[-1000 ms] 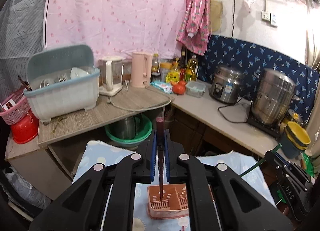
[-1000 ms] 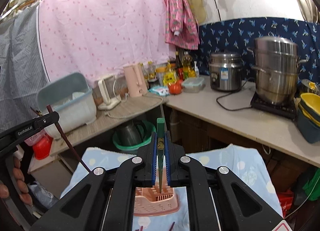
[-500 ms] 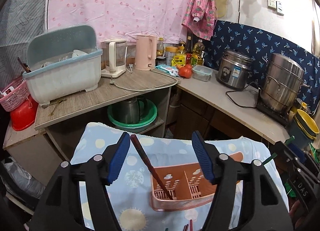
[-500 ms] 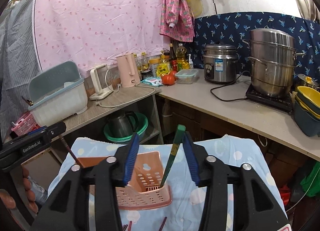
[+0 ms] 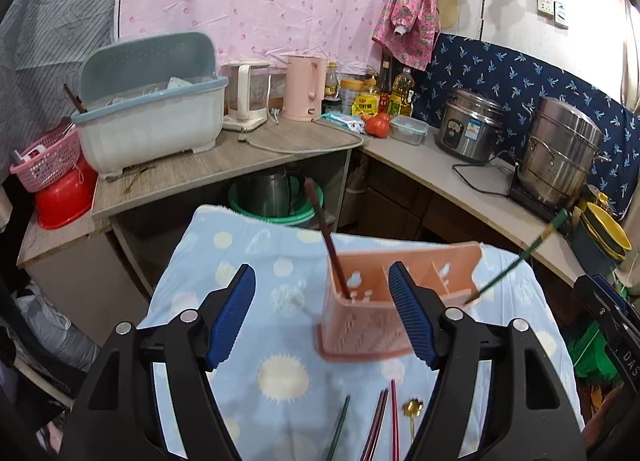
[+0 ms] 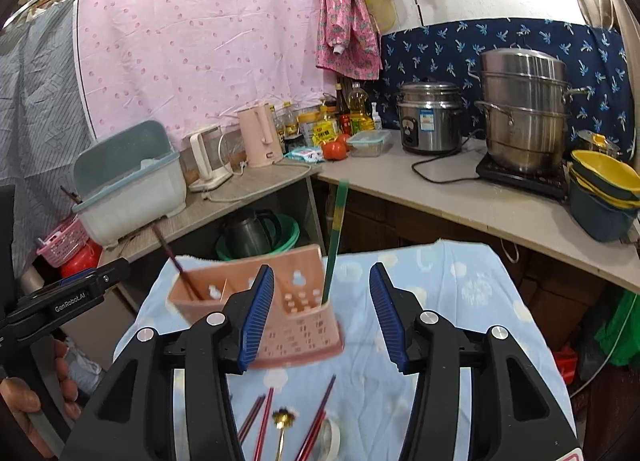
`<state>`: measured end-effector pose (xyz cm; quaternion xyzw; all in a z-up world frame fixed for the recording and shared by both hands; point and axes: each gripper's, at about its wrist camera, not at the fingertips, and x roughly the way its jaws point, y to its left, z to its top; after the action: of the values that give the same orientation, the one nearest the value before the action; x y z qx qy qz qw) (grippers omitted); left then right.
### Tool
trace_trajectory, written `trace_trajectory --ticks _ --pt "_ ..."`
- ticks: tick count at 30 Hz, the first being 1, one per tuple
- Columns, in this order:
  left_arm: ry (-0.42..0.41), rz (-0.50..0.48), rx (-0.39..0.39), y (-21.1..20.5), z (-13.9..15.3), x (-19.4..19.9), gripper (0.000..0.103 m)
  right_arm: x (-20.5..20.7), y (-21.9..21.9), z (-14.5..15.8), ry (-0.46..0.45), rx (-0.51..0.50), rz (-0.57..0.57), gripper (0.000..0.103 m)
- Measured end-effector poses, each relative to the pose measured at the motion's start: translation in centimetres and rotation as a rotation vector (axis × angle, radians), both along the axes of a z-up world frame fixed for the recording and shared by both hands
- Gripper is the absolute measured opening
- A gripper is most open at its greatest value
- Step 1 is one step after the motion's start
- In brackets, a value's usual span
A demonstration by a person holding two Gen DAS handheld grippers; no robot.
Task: Organize utensils
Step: 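Drop both chopsticks into the pink holder and open both tools, then grasp a green chopstick with the left tool while the right tool grasps a red chopstick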
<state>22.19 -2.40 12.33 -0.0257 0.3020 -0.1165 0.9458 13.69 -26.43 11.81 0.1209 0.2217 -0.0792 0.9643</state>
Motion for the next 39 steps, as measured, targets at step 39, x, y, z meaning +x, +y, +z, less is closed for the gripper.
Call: trace_trajectory --ticks 39 --pt "0.311 -0.012 0.073 5.9 -16.4 -17.3 0.065 -13.6 11.9 -17.4 0.387 0.053 0.185 0.049"
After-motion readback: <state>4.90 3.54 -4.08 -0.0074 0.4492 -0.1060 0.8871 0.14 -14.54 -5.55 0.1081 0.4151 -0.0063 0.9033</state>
